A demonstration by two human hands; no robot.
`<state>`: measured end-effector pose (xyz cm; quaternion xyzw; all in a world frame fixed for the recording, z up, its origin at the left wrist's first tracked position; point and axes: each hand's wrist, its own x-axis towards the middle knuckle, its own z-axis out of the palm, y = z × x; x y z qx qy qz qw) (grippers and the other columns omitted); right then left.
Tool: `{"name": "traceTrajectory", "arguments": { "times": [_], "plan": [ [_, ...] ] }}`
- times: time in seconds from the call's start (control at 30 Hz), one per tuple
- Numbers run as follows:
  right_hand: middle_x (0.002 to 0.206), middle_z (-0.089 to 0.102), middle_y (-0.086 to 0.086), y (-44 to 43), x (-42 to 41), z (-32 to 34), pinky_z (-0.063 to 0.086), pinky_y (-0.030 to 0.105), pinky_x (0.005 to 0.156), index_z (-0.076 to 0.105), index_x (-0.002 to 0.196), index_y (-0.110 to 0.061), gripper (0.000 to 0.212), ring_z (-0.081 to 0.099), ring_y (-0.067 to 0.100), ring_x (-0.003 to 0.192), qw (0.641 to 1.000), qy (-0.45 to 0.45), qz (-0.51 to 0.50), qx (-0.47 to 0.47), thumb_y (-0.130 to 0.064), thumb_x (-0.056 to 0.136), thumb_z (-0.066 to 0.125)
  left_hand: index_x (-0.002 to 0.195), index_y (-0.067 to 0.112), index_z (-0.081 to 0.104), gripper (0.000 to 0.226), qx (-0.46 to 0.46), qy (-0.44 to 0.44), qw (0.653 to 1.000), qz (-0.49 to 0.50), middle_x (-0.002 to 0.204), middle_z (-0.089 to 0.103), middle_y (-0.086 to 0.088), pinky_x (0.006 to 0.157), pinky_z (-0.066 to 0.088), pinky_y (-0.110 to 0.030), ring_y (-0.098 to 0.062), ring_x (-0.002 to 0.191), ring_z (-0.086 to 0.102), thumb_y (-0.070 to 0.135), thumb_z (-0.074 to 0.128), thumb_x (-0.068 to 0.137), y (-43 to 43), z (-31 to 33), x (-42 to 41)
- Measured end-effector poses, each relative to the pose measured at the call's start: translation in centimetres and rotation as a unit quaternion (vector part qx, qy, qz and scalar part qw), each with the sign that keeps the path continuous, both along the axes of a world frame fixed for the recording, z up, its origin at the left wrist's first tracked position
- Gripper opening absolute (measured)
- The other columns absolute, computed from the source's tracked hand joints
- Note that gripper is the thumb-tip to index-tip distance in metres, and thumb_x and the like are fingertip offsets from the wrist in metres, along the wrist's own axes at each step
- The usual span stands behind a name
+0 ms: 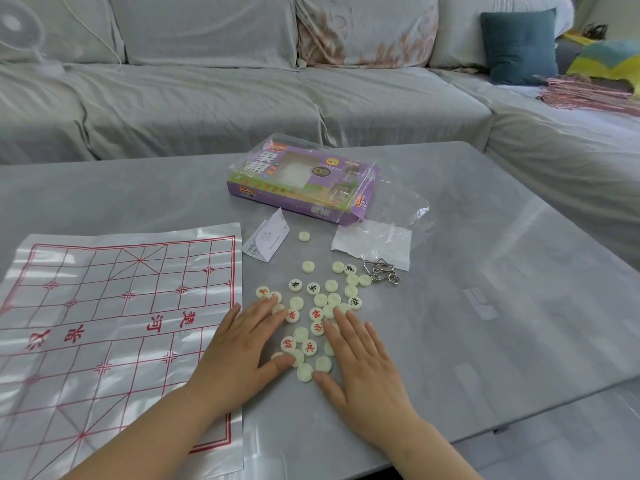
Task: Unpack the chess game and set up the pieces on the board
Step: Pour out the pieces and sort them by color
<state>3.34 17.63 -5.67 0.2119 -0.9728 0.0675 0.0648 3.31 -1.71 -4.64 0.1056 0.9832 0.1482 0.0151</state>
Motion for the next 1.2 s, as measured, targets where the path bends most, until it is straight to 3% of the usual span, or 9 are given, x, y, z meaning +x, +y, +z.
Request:
{"name": "traceTrajectory", "arguments": {
  "times": [0.13, 0.3, 0.43, 0.53, 0.73, 0.87, 0.93, 1.03, 1.2],
  "plan": [
    [0.128, 0.057, -0.004, -0.3, 1.1, -0.3, 0.011, 0.026, 0.108, 0.040, 0.125, -0.021, 0.059, 0.036, 0.011, 0.123, 0.997, 0.002, 0.065, 0.028, -0.049, 0.093, -0.001, 0.119, 0.025, 0.044, 0.058, 0.015, 0.045, 0.999, -0.001, 0.120, 0.062, -0.003, 0.103, 0.008, -0.015, -0.009, 0.114, 0.039, 0.061, 0.009, 0.090, -0.2, -0.7, 1.1],
    [0.126, 0.060, -0.003, -0.8, 0.7, -0.6, 0.011, 0.026, 0.108, 0.040, 0.123, -0.020, 0.060, 0.036, 0.011, 0.122, 0.999, -0.013, 0.037, 0.009, -0.051, 0.093, -0.001, 0.118, 0.028, 0.044, 0.051, 0.039, 0.092, 0.995, -0.004, 0.117, 0.063, 0.002, 0.100, 0.012, -0.015, -0.005, 0.112, 0.040, 0.058, 0.013, 0.091, -0.2, -0.8, 1.6],
    [0.125, 0.060, -0.004, -1.2, 0.3, -0.8, 0.011, 0.025, 0.107, 0.040, 0.122, -0.022, 0.058, 0.037, 0.009, 0.121, 1.000, -0.005, 0.018, -0.014, -0.051, 0.093, 0.000, 0.099, 0.033, 0.062, 0.043, 0.058, 0.135, 0.989, -0.002, 0.103, 0.066, 0.010, 0.095, 0.022, -0.020, -0.002, 0.102, 0.043, 0.060, 0.040, 0.074, -1.0, -1.8, 1.6],
    [0.124, 0.060, -0.005, -1.3, 0.2, -1.1, 0.012, 0.025, 0.107, 0.041, 0.120, -0.026, 0.054, 0.038, 0.008, 0.120, 0.999, 0.029, 0.021, -0.037, -0.049, 0.093, 0.001, 0.084, 0.034, 0.070, 0.038, 0.045, 0.181, 0.982, -0.010, 0.092, 0.067, 0.012, 0.088, 0.027, -0.024, -0.001, 0.096, 0.044, 0.055, 0.043, 0.069, -1.2, -2.3, 1.6],
    [0.114, 0.066, -0.007, -1.0, 0.1, -1.6, 0.020, 0.024, 0.106, 0.064, 0.094, -0.033, 0.027, 0.044, 0.011, 0.115, 0.981, 0.125, 0.103, -0.108, -0.040, 0.078, 0.043, 0.075, 0.033, 0.061, 0.020, 0.149, 0.188, 0.970, 0.021, 0.079, 0.063, 0.017, 0.089, 0.023, -0.010, 0.001, 0.084, 0.046, 0.045, 0.050, 0.064, -0.2, -1.9, 1.2],
    [0.104, 0.069, -0.008, -1.0, 0.2, -1.4, 0.034, 0.028, 0.098, 0.070, 0.082, -0.030, 0.031, 0.047, 0.011, 0.110, 0.969, 0.154, 0.135, -0.136, -0.036, 0.087, 0.039, 0.066, 0.026, 0.062, 0.020, 0.152, 0.200, 0.967, 0.047, 0.064, 0.049, 0.029, 0.072, 0.032, -0.011, -0.004, 0.075, 0.044, 0.037, 0.046, 0.066, 0.0, -1.4, 0.5],
    [0.103, 0.070, -0.007, -1.1, 0.2, -1.3, 0.030, 0.025, 0.101, 0.070, 0.080, -0.029, 0.039, 0.047, 0.011, 0.109, 0.971, 0.147, 0.128, -0.138, -0.037, 0.092, 0.034, 0.066, 0.025, 0.066, 0.023, 0.131, 0.207, 0.969, 0.031, 0.066, 0.062, 0.019, 0.080, 0.032, -0.017, -0.003, 0.077, 0.047, 0.034, 0.046, 0.068, 0.1, -1.3, 0.4],
    [0.102, 0.071, -0.005, -1.4, 0.1, -1.2, 0.021, 0.024, 0.104, 0.071, 0.080, -0.028, 0.029, 0.050, 0.012, 0.108, 0.975, 0.142, 0.110, -0.128, -0.035, 0.076, 0.044, 0.070, 0.028, 0.071, 0.026, 0.096, 0.205, 0.974, -0.006, 0.074, 0.069, 0.015, 0.093, 0.021, -0.013, 0.001, 0.084, 0.049, 0.035, 0.045, 0.072, 0.2, -1.2, 0.7],
    [0.098, 0.071, -0.002, -2.0, -0.3, -1.4, 0.032, 0.028, 0.093, 0.071, 0.081, -0.023, 0.032, 0.047, 0.013, 0.103, 0.982, 0.136, 0.058, -0.121, -0.031, 0.072, 0.042, 0.070, 0.029, 0.072, 0.044, 0.089, 0.194, 0.976, -0.040, 0.082, 0.071, 0.012, 0.097, 0.017, -0.013, 0.002, 0.087, 0.050, 0.044, 0.035, 0.089, -0.4, -1.7, 1.7]
  ]
}}
